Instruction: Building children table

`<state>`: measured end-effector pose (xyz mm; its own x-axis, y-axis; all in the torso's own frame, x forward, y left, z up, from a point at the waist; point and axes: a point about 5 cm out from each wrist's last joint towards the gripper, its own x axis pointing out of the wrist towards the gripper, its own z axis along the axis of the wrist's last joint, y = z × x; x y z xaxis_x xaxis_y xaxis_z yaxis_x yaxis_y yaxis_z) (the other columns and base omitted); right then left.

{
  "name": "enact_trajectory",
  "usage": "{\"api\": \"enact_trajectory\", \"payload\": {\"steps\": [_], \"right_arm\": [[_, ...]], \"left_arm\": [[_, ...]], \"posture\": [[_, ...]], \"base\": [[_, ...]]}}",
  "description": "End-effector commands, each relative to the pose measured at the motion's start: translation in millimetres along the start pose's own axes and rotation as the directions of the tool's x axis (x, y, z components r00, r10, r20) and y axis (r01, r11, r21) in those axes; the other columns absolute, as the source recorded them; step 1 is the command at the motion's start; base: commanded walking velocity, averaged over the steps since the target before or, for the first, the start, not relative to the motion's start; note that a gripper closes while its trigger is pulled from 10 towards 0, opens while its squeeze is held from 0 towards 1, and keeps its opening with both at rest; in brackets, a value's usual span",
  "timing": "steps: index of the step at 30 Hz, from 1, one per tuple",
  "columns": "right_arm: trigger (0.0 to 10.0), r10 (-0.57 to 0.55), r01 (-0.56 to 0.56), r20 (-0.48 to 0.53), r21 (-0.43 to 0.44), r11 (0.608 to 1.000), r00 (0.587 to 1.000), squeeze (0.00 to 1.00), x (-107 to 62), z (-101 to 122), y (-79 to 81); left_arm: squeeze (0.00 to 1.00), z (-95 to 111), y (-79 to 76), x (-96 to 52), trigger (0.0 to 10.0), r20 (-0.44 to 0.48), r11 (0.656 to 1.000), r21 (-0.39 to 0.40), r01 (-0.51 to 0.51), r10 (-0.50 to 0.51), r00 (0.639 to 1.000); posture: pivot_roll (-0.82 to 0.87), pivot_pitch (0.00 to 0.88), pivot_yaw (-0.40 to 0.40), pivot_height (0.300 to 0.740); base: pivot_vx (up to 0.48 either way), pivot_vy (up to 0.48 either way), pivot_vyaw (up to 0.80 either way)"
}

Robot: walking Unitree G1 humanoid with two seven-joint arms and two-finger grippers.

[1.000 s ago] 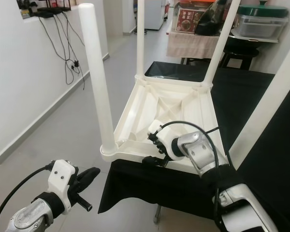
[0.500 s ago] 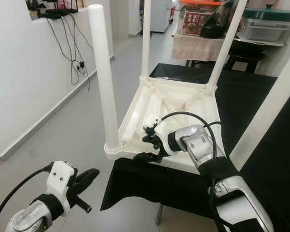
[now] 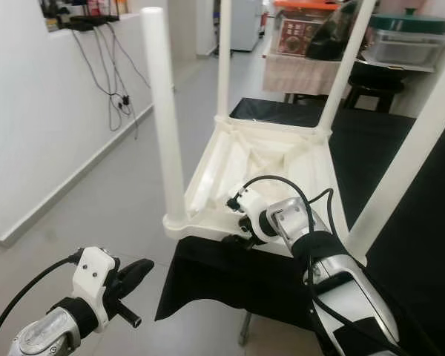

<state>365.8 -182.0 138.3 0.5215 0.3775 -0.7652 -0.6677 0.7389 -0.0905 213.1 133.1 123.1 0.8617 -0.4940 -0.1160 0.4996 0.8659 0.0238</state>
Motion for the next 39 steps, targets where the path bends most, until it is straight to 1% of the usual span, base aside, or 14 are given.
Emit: {"api": "enact_trajectory", "payload": {"steps": [1,2,6,14,20,23,27,28,29,31,32,34,37,39], "right_arm": [[3.6,-0.044,0.044,-0.008,0.024,0.999,0.999,0.00,-3.1,-1.1,-6.2],[0.0,-0.046,0.047,-0.009,0.025,0.999,0.999,0.00,-3.4,-0.8,-6.6],[0.0,-0.063,0.064,-0.014,0.032,0.997,0.998,0.00,-4.5,-0.6,-9.1],[0.0,-0.093,0.094,-0.042,0.001,0.996,0.995,0.00,-3.4,-3.6,-11.9],[0.0,-0.137,0.139,-0.076,0.024,0.990,0.988,0.00,-4.6,-10.1,-14.5],[0.0,-0.139,0.144,-0.089,0.054,0.988,0.986,0.00,-11.2,-18.7,-17.6],[0.0,-0.146,0.153,-0.097,0.069,0.986,0.985,0.00,-16.6,-24.0,-21.7],[0.0,-0.165,0.173,-0.103,0.077,0.982,0.981,0.00,-26.2,-30.5,-28.9],[0.0,-0.165,0.173,-0.103,0.077,0.982,0.981,0.00,-26.2,-30.5,-28.9],[0.0,-0.169,0.178,-0.105,0.082,0.981,0.980,0.00,-35.1,-35.9,-33.4],[0.0,-0.169,0.178,-0.105,0.082,0.981,0.980,0.00,-35.1,-35.9,-33.4],[0.0,-0.166,0.176,-0.106,0.087,0.981,0.980,0.00,-44.9,-41.9,-37.7],[0.0,-0.166,0.176,-0.106,0.088,0.981,0.980,0.00,-48.0,-43.7,-39.1],[0.0,-0.175,0.184,-0.103,0.090,0.979,0.979,0.00,-56.1,-46.0,-43.7]], "left_arm": [[0.00,1.6,-1.2,-0.7,10.0,-0.003,1.000,0.010,0.007,-0.007,1.000],[0.00,1.5,-1.5,-1.0,10.0,-0.003,1.000,0.010,0.007,-0.007,1.000],[0.00,0.8,-2.5,-1.8,10.0,-0.004,1.000,0.009,0.008,-0.008,1.000],[0.00,0.3,-2.6,-1.7,10.0,-0.004,1.000,0.008,0.008,-0.008,1.000],[0.00,-0.5,-2.7,-2.1,10.0,-0.006,1.000,0.005,0.008,-0.008,1.000],[0.00,-1.3,-2.9,-2.4,10.0,-0.007,1.000,0.002,0.008,-0.008,1.000],[0.00,-1.6,-2.7,-2.5,10.0,-0.009,1.000,0.002,0.009,-0.009,1.000],[0.00,-1.9,-2.5,-2.3,10.0,-0.010,1.000,0.002,0.011,-0.011,1.000],[0.00,-1.9,-2.5,-2.3,10.0,-0.010,1.000,0.002,0.011,-0.011,1.000],[0.00,-2.6,-2.0,-2.4,10.0,-0.011,1.000,0.002,0.011,-0.011,1.000],[0.00,-2.6,-2.0,-2.4,10.0,-0.011,1.000,0.002,0.011,-0.011,1.000],[0.00,-3.2,-1.5,-2.5,10.0,-0.014,1.000,0.004,0.012,-0.012,1.000],[0.00,-3.4,-1.3,-2.5,10.0,-0.014,1.000,0.005,0.013,-0.013,1.000],[0.00,-3.4,-1.2,-2.1,10.0,-0.016,1.000,0.008,0.016,-0.016,1.000]], "posture": [[-0.01,0.000,-0.033,0.740],[-0.01,0.000,-0.033,0.740],[-0.01,0.000,-0.033,0.740],[-0.01,0.000,-0.033,0.740],[-0.01,0.000,-0.034,0.740],[-0.01,0.000,-0.033,0.740],[-0.01,0.000,-0.032,0.740],[-0.01,0.000,-0.032,0.740],[-0.01,0.000,-0.032,0.740],[-0.02,0.000,-0.032,0.740],[-0.02,0.000,-0.032,0.740],[-0.02,0.000,-0.029,0.740],[-0.02,0.000,-0.028,0.740],[-0.02,0.000,-0.028,0.740]], "base": [[0.000,0.000,0.00],[0.000,0.000,0.00],[0.000,0.000,0.00],[0.000,0.000,0.00],[0.000,0.000,0.00],[0.000,0.000,0.00],[0.000,0.000,0.00],[0.000,0.000,0.00],[0.000,0.000,0.00],[0.000,0.000,0.00],[0.000,0.000,0.00],[0.000,0.000,0.00],[0.000,0.000,0.00],[0.000,0.000,0.00]]}}
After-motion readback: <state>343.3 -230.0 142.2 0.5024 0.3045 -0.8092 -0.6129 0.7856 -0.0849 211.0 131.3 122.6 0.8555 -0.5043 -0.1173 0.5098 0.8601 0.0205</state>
